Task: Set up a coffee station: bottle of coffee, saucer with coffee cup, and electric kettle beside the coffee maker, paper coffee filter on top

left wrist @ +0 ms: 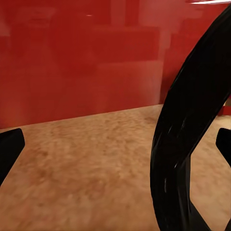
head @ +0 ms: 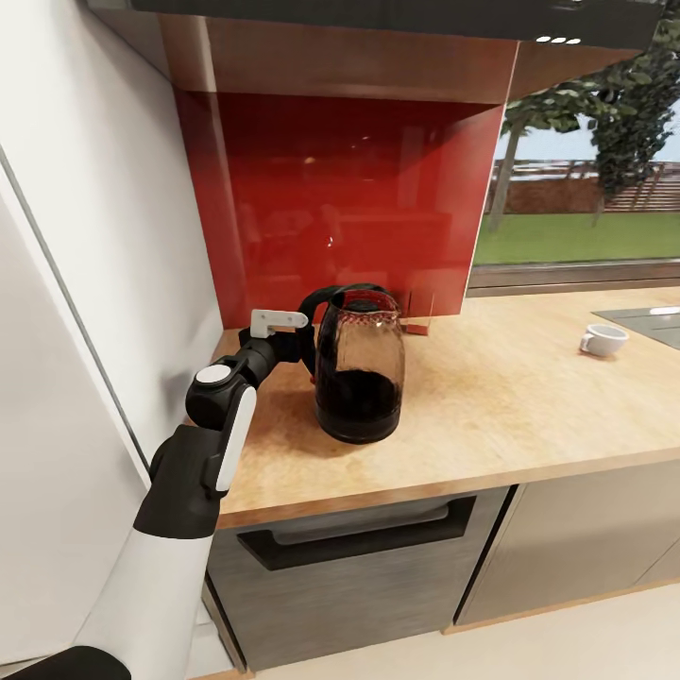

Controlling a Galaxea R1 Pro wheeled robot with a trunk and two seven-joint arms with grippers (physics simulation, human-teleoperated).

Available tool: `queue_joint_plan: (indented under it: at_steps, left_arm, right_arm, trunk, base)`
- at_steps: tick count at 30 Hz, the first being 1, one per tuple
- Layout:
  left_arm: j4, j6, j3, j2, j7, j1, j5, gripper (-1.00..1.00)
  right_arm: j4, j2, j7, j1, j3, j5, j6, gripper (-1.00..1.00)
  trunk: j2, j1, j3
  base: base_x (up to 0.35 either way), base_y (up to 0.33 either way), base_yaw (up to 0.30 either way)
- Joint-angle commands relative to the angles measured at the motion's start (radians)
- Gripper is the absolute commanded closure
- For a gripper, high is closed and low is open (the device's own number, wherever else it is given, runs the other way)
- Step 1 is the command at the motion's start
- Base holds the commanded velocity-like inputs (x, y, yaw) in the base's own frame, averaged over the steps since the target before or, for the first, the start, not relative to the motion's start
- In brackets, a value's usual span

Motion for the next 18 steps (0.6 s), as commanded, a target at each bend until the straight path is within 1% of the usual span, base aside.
queue_joint_plan:
  at_steps: [1, 18]
  left_arm:
    - [-0.001, 0.005, 0.0, 0.0, 0.0, -0.001, -0.003, -1.0]
    - [-0.001, 0.005, 0.0, 0.0, 0.0, 0.0, -0.003, -1.0]
  right_arm:
    - [0.001, 0.0, 0.003, -0.001, -0.009, 0.01, -0.003, -1.0]
    - [0.001, 0.0, 0.003, -0.001, -0.009, 0.01, -0.004, -1.0]
  trunk:
    - [0.0, 0.0, -0.001]
    - [0.0, 0.0, -0.001]
  base:
    - [0.0, 0.0, 0.0]
    - [0.0, 0.0, 0.0]
